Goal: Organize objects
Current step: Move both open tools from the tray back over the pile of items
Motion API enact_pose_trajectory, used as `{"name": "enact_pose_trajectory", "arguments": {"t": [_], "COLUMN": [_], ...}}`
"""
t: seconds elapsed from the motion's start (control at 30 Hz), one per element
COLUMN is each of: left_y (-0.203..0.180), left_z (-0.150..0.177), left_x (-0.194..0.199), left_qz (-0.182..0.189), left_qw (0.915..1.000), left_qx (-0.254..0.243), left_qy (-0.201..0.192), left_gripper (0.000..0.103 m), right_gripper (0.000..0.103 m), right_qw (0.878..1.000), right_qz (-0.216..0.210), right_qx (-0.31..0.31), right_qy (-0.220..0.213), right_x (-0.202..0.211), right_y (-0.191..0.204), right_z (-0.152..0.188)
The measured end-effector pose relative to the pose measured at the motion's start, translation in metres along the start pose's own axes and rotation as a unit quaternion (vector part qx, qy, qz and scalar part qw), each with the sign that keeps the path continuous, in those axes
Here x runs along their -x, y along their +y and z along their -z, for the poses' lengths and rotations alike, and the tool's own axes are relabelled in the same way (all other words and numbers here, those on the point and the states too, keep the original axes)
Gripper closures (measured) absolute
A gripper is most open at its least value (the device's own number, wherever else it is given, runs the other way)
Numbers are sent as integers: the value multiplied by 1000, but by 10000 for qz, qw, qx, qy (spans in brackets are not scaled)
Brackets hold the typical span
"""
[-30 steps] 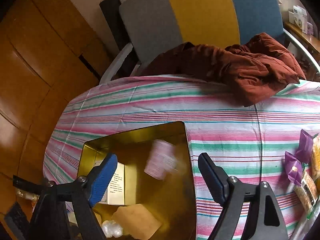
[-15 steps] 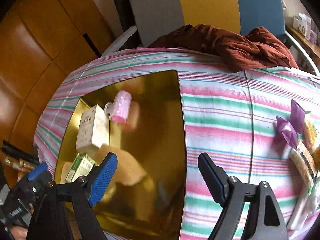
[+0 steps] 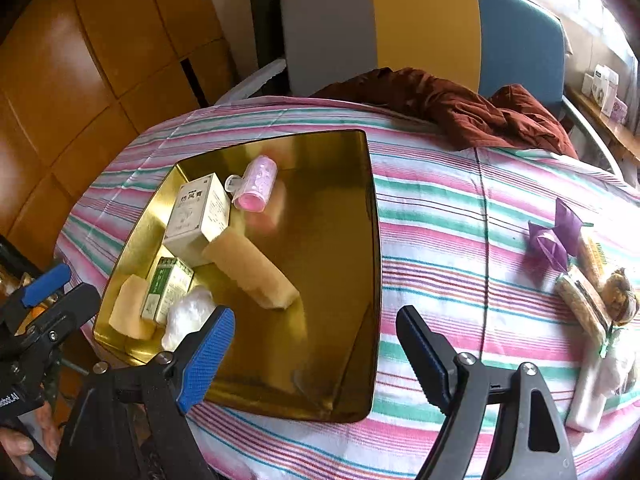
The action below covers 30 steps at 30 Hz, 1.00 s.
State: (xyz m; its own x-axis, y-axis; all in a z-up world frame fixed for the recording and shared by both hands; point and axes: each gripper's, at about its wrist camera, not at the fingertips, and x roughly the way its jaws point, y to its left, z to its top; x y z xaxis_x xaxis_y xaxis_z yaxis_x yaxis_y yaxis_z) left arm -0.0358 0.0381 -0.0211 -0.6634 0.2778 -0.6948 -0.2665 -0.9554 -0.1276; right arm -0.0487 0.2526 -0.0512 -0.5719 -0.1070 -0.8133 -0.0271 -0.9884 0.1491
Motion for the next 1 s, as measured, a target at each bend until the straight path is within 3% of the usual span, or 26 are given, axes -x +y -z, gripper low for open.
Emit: {"name": "enact_pose_trajectory", "arguments": {"t": [0.57,1.0], "left_y": [-12,-14], "left_z": [12,16], "left_x": [0,-7], "left_qz": [-7,-64], "left_qw": [9999,9997], "left_qx": [-146,-198], "left_qy": [61,131], "left_gripper": [7,7], "right_gripper": [19,19], "right_qw": [9994,9987], "right_qz": [294,399], "right_qx": [38,-248], "right_qy": [-203,-177], "right_x": [11,14], "right_y": [3,-21], "right_z": [15,21]}}
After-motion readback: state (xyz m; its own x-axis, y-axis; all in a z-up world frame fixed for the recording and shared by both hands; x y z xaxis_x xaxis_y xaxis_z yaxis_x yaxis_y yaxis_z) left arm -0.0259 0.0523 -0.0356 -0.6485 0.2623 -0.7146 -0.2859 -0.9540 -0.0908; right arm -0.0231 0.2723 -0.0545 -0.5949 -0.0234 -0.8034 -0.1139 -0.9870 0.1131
